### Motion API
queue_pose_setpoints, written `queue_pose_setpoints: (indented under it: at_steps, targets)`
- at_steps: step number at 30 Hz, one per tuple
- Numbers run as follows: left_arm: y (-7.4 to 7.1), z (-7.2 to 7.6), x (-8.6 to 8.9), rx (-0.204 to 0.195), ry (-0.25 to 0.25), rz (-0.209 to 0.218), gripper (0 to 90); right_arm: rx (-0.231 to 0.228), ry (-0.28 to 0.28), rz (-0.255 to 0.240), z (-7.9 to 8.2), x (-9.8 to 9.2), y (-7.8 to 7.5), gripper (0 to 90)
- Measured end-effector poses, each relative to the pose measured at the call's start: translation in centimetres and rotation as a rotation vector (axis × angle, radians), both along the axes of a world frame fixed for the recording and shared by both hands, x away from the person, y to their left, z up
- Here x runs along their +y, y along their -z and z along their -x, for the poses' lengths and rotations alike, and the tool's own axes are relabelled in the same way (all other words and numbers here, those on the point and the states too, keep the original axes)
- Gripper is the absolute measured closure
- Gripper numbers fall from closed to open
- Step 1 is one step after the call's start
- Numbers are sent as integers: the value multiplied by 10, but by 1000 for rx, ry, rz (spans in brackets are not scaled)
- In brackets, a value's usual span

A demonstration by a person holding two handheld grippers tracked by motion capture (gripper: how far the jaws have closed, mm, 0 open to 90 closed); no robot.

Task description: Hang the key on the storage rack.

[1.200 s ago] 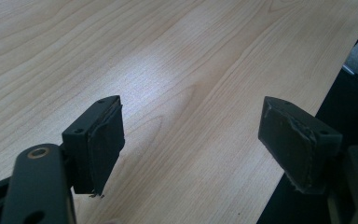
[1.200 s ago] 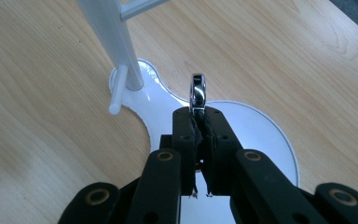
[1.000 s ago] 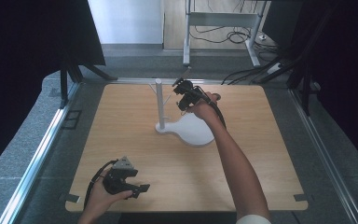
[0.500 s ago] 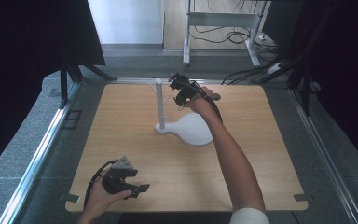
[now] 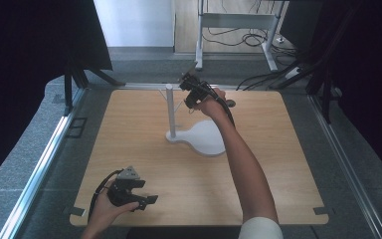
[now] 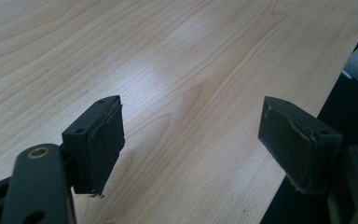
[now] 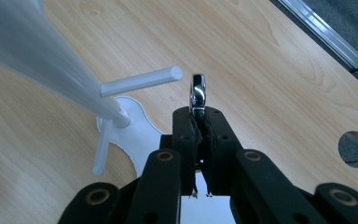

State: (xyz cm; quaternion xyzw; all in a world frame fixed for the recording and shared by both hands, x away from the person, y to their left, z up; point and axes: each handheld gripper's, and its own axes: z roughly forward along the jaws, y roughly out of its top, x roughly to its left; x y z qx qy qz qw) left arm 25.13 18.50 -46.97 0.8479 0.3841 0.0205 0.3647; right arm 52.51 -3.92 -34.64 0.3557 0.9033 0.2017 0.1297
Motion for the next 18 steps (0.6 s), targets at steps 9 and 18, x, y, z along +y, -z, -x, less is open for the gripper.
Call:
queue_pose_setpoints:
  at_steps: [9,18]
  targets:
    - [0,-1,2,3,-4,0,229,0,-4,3,-4,6,3,841]
    - [0,0,1,0,-2,3,229,-10,-2,-11,-2,6,-2,840]
